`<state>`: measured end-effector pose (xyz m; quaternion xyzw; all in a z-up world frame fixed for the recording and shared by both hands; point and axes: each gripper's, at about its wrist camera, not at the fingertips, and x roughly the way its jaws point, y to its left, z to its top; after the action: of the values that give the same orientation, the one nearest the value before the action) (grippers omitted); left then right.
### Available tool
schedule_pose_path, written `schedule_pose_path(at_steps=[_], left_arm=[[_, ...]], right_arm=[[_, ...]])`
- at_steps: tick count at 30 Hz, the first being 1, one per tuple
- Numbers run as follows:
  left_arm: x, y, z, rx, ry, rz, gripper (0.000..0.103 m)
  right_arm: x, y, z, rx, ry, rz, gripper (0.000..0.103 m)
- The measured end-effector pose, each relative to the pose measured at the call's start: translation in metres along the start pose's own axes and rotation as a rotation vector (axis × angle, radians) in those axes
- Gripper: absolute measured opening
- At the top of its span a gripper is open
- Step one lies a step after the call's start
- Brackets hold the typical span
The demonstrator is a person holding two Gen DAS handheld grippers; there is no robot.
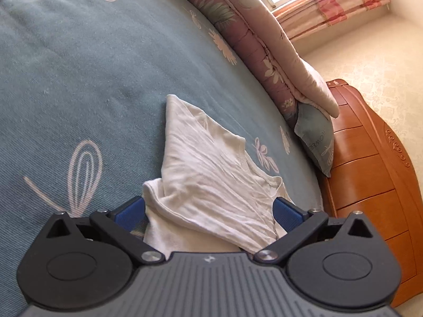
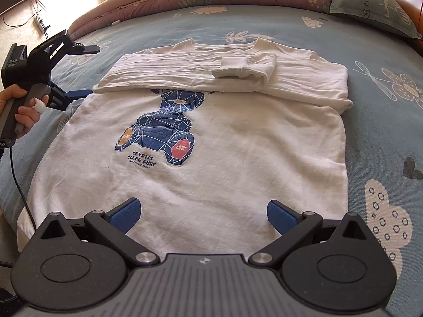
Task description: Fold clothes
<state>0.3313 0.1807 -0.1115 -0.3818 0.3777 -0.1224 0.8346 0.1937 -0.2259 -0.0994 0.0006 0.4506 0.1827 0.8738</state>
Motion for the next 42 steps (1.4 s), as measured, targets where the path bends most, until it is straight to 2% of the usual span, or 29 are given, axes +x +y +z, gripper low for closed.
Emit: schedule_pose_path(at_steps=[3,5,7,11,15,18,21,27,31,35,37,40,42], left_arm=[[0.0,-0.016,0.015,0.044,-0.023,-0.029,0.102],[0.013,-0.028,0.022,0.047,-0.008,-0.081,0.102],[0.032,-0.037,0.023,0.066,0.027,-0.095,0.102],[0.066,-0.038,0.018,0.123,0.048,0.017,0.102],[0.069,-0.016,0.021,0.019,0.049,-0.02,0.102],[0.067,-0.009,0.022,0.002,0.056,-0.054,0.102],[0.067,-0.008,0.022,0.016,0.059,-0.062,0.102],[0.065,-0.011,0.019,0.082,0.068,-0.06,0.102],[0.063,-0.011,0.018,0.087,0.063,-0.062,0.102],[0.066,-0.013,0.022,0.093,0.066,-0.063,0.102],[0.066,-0.012,0.021,0.091,0.067,-0.064,0.102],[0.066,-0.011,0.021,0.084,0.068,-0.063,0.102],[0.066,-0.012,0.021,0.086,0.071,-0.059,0.102]], right_arm=[[-0.001,0.001,0.005,-0.011,-0.014,0.002,0.103],[-0.004,0.001,0.013,-0.023,-0.027,0.008,0.103],[-0.006,0.001,0.026,-0.053,-0.044,0.001,0.103],[-0.002,0.003,0.069,-0.162,-0.121,-0.011,0.103],[0.021,0.002,0.112,-0.192,-0.17,0.01,0.103],[0.053,0.0,0.14,-0.122,-0.158,0.126,0.103],[0.092,0.0,0.154,-0.006,-0.111,0.279,0.103],[0.087,-0.022,0.147,-0.026,-0.159,0.021,0.103],[0.083,-0.038,0.143,-0.039,-0.189,-0.152,0.103],[0.067,-0.082,0.132,0.013,-0.18,-0.341,0.103],[0.062,-0.088,0.13,0.008,-0.184,-0.349,0.103],[0.065,-0.069,0.134,-0.075,-0.179,-0.26,0.103],[0.078,-0.048,0.137,-0.174,-0.162,-0.233,0.103]])
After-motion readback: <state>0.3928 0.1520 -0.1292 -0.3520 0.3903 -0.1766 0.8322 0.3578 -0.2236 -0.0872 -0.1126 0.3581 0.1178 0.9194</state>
